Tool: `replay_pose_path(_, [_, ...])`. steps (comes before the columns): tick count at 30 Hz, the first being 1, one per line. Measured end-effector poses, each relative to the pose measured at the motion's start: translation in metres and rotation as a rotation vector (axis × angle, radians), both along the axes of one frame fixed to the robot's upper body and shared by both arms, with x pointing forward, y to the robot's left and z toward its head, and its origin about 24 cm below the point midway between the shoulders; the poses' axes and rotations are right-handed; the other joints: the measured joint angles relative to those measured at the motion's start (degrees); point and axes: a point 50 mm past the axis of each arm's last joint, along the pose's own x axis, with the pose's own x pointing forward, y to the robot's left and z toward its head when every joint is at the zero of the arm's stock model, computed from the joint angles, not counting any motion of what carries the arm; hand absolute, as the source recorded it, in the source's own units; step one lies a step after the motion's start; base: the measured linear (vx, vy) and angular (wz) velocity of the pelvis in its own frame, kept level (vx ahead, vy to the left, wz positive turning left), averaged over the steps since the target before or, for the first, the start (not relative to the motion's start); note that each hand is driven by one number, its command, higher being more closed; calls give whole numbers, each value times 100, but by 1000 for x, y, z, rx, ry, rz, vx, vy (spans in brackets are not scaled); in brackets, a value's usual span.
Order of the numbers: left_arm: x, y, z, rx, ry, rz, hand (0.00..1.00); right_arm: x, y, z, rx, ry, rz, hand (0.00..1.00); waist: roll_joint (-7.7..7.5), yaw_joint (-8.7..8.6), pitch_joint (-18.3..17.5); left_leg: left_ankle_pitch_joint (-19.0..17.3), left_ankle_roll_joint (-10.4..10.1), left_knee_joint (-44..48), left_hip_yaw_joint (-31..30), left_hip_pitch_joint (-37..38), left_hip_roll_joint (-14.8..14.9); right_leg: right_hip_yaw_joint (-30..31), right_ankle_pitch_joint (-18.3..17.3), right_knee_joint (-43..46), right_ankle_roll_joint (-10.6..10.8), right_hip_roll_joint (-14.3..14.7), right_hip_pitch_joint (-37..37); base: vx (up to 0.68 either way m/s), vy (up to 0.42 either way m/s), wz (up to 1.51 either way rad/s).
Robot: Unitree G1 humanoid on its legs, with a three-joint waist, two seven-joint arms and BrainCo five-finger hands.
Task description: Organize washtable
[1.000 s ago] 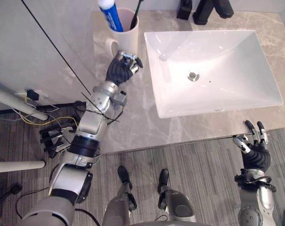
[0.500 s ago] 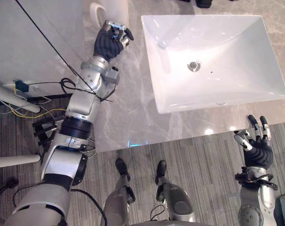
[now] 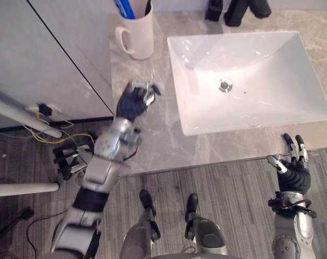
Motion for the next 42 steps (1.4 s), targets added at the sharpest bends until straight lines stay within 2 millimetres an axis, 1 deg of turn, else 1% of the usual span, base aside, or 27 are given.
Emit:
replay_pose_path(2, [-17,7,-24,-99,82,11,0,0,-1,-8,9,32,-3,0,68,8,-101,0,-1,0,-103,139,-2,-90,-42,-3,-7,6,192,35,5,22])
replay_pose_path(5, [-42,14,-53,-210,180,55,0,-4,0,-24,31,87,1,0,139,153,-234,11,-20,-2,-284,308,-1,-279,-149,-2,-33,20,467,0,4,33])
replay_pose_path(7, [-67,27,-80,-275,279,153,0,-12,8,-45,66,158,47,0,178,185,-397,3,-65,-2,-577,398,-28,-585,-225,8,-17,8,712,-13,14,61])
replay_pose_path(8, [-74,29,-88,-296,310,181,0,-14,10,-47,73,168,52,0,184,194,-421,4,-69,-2,-644,424,-36,-670,-249,8,1,7,778,-35,25,59])
replay_pose_path(11, [-104,31,-118,-396,444,268,0,-27,22,-62,86,228,129,0,208,424,-617,16,-84,-3,-991,445,-58,-1017,-312,7,50,-9,982,-45,16,58])
replay_pose_path(14, [-126,31,-140,-424,546,313,0,-32,46,-79,80,301,308,0,254,576,-858,17,-85,-3,-1258,430,-117,-1275,-333,8,64,-10,1092,-50,27,55])
replay_pose_path(15, [-131,30,-148,-432,585,321,0,-33,62,-92,89,377,397,0,222,672,-959,16,-84,-3,-1325,448,-138,-1343,-337,1,69,-9,1156,-57,31,40])
replay_pose_path(16, [-134,29,-156,-439,623,325,0,-39,72,-107,100,463,451,0,305,773,-1006,16,-84,-3,-1383,423,-152,-1395,-341,5,76,-10,1167,-67,42,58])
replay_pose_path(17, [-139,24,-167,-451,669,326,0,-47,90,-124,128,562,525,0,310,852,-1043,15,-84,-3,-1397,419,-171,-1508,-349,-3,89,-15,1239,-64,39,53])
replay_pose_path(20, [-155,20,-188,-459,777,347,0,-55,101,-130,166,597,544,0,370,913,-1050,-7,-113,2,-1380,369,-234,-1610,-353,-47,97,-60,1270,-45,64,36])
replay_pose_path(23, [-179,16,-211,-451,915,359,0,-57,100,-131,165,604,535,0,326,923,-1073,24,-66,98,-1193,439,-249,-1536,-312,-80,163,-138,1350,19,62,-11])
replay_pose_path(24, [-183,15,-213,-438,934,354,0,-59,99,-132,163,611,528,0,246,921,-1121,24,-66,8,-1138,490,-270,-1481,-311,-78,164,-164,1337,17,58,-18])
replay_pose_path(26, [-186,12,-217,-425,961,335,0,-59,99,-131,153,614,519,0,60,921,-1094,22,-63,13,-845,520,-251,-1290,-344,215,215,-305,1138,16,51,-40])
replay_pose_path(27, [-188,12,-219,-419,972,331,0,-59,100,-131,153,611,516,0,42,917,-1082,13,-49,31,-745,538,-241,-1207,-370,330,208,-349,1061,27,37,-75])
replay_pose_path(28, [-186,10,-219,-413,972,319,0,-57,101,-129,155,598,505,0,-64,896,-1038,-10,-16,49,-500,622,-222,-974,-425,588,166,-447,915,28,23,-71])
replay_pose_path(29, [-185,9,-219,-408,970,311,0,-56,101,-127,154,590,496,0,-64,880,-1005,-32,16,51,-387,640,-213,-861,-447,716,147,-488,825,18,31,-95])
replay_pose_path(31, [-170,8,-213,-370,932,263,0,-48,100,-119,121,548,489,0,-169,743,-897,-119,128,243,153,521,-150,-447,-461,954,68,-573,409,-25,37,-102])
replay_pose_path(32, [-164,10,-212,-357,917,255,0,-45,100,-118,108,543,487,0,-194,728,-879,-146,160,307,289,468,-110,-481,-497,942,1,-585,330,-71,43,-118])
replay_pose_path(33, [-152,9,-207,-351,881,236,0,-39,98,-115,81,534,487,0,-96,743,-854,-175,182,255,583,403,47,-838,-712,899,-386,-550,220,-128,37,-136])
replay_pose_path(34, [-141,9,-201,-351,840,232,0,-31,96,-112,59,517,483,0,39,749,-820,-148,457,222,1028,248,233,-1477,-861,1781,-521,-800,-23,-161,40,-137])
replay_pose_path(35, [-135,11,-198,-344,820,228,0,-26,97,-110,57,506,481,0,-19,744,-810,-153,495,244,1196,213,239,-1718,-979,2447,-638,-1025,-139,-145,47,-131])
replay_pose_path(36, [-129,13,-195,-326,801,224,0,-19,101,-109,59,492,491,0,-120,785,-792,-173,566,285,1514,265,225,-2146,-1325,3529,-796,-1389,-92,-124,34,-137])
replay_pose_path(37, [-129,17,-195,-320,804,247,0,-11,108,-111,60,488,524,0,-236,809,-822,-217,617,324,1897,351,241,-2523,-1558,4084,-814,-1591,206,-107,9,-147])
replay_pose_path(38, [-131,19,-196,-321,809,260,0,-5,113,-111,57,482,547,0,-277,837,-848,-257,639,361,2063,366,267,-2669,-1621,4229,-790,-1659,358,-151,-62,-179])
replay_pose_path(40, [-131,22,-197,-341,815,300,0,16,128,-106,22,453,631,0,-417,1049,-931,-440,654,691,2837,318,423,-3010,-1547,4217,-837,-1848,749,-184,-111,-198])
replay_pose_path(41, [-128,20,-196,-356,810,307,0,27,132,-100,-12,426,666,0,-417,1135,-914,-547,640,937,3160,248,585,-3105,-1617,3841,-531,-1751,698,-255,-151,-195])
replay_pose_path(42, [-126,15,-195,-375,811,308,0,33,134,-95,-48,409,694,0,-329,1210,-943,-553,611,1033,3374,210,705,-3266,-1629,3432,-508,-1515,666,-300,-181,-197])
